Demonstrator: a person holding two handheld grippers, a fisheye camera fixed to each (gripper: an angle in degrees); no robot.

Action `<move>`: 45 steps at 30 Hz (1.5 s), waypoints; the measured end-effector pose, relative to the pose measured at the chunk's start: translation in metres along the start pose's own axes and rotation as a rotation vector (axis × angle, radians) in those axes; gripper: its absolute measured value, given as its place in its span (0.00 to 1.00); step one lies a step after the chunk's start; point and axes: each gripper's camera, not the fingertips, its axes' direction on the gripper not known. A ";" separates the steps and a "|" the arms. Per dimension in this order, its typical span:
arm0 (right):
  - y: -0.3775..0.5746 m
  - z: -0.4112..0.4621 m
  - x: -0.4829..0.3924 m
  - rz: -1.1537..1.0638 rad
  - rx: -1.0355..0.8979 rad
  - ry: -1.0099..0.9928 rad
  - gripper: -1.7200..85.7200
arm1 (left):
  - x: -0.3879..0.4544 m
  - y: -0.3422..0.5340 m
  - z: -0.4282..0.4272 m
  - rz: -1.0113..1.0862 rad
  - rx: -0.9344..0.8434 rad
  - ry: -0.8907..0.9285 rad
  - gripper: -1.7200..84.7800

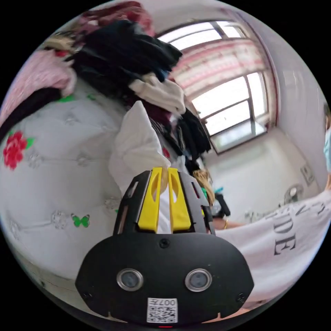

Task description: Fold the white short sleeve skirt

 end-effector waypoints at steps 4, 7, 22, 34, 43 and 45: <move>-0.002 0.004 0.005 -0.007 -0.021 0.006 0.05 | 0.021 0.016 0.016 0.124 -0.111 -0.014 0.09; 0.000 0.007 0.010 -0.001 -0.024 0.007 0.04 | -0.008 0.033 -0.007 -0.041 -0.011 0.019 0.08; 0.028 0.020 0.047 0.040 0.021 -0.037 0.02 | -0.059 0.005 0.065 -0.345 -0.106 -0.081 0.02; 0.037 -0.058 0.027 -0.156 0.334 -0.055 0.02 | -0.079 -0.021 -0.052 -0.338 -0.016 -0.262 0.01; -0.104 -0.002 -0.060 -0.455 0.098 -0.119 0.02 | -0.095 -0.031 -0.058 -0.313 -0.076 -0.297 0.01; -0.125 0.017 -0.067 -0.446 0.011 -0.110 0.02 | -0.100 -0.026 -0.055 -0.329 -0.077 -0.293 0.01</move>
